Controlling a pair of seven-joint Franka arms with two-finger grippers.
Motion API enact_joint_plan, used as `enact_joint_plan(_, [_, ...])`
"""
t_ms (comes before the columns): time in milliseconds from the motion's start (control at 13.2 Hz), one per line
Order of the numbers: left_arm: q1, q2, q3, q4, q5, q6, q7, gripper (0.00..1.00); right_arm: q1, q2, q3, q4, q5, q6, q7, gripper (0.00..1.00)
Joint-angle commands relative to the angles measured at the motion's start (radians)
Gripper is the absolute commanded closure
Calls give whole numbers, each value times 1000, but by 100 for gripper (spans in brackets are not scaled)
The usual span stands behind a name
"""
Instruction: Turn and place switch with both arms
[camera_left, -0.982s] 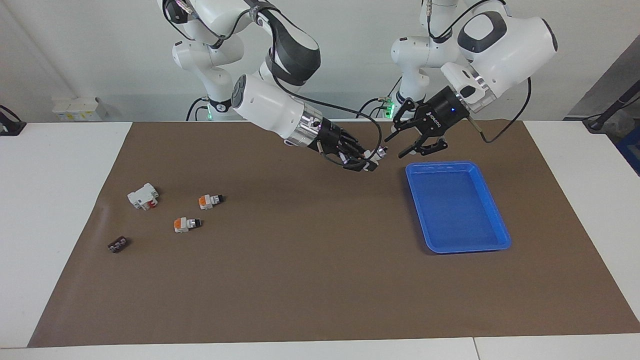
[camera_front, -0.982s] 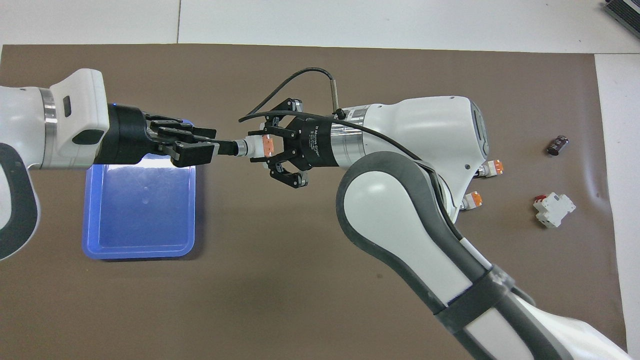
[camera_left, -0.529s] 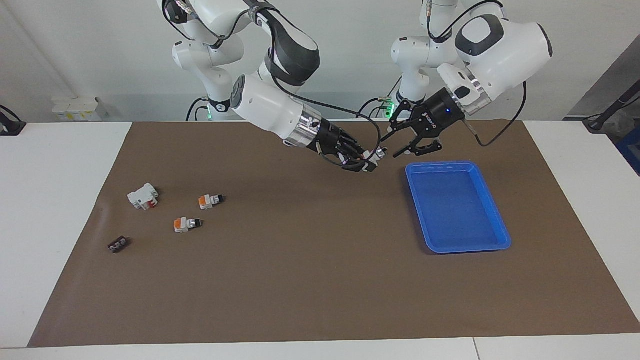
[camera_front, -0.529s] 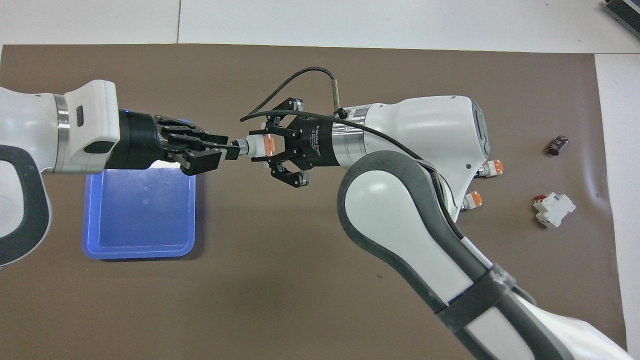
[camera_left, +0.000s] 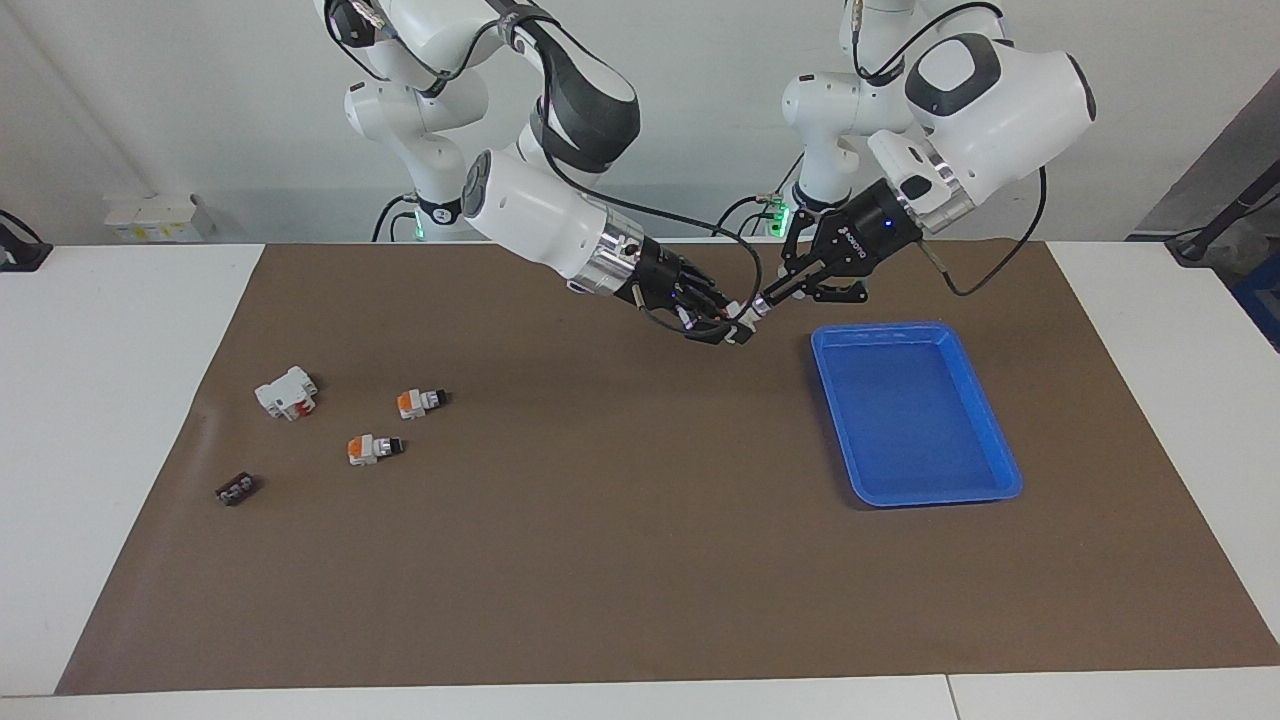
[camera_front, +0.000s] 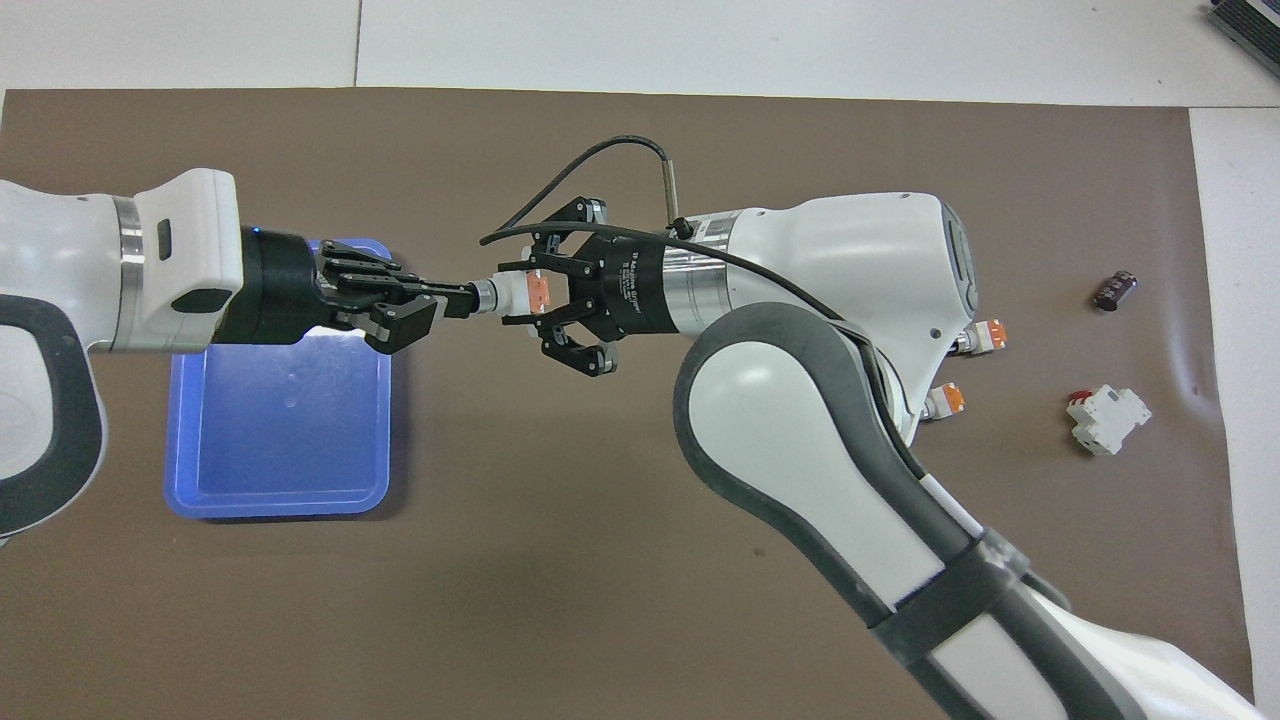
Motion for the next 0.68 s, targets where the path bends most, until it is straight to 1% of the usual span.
enact_joint_plan(0, [-17, -50, 12, -40, -25, -35, -146, 100, -10, -16, 7, -19, 27, 18, -4, 100])
enact_joint_plan(227, [-17, -81, 11, -35, -19, -90, -419, 100, -10, -16, 7, -19, 28, 18, -4, 100])
enact_joint_plan(302, [-18, -92, 11, -31, -18, -110, -557, 100, -10, -16, 7, -19, 27, 18, -4, 100])
enact_joint_plan(453, [-20, -95, -14, -18, -15, -107, -856, 100, -10, -16, 7, -19, 28, 16, -4, 100])
enact_joint_plan(604, [-21, -95, -32, -18, -13, -97, -1027, 100, -10, -16, 7, -19, 28, 18, -4, 100])
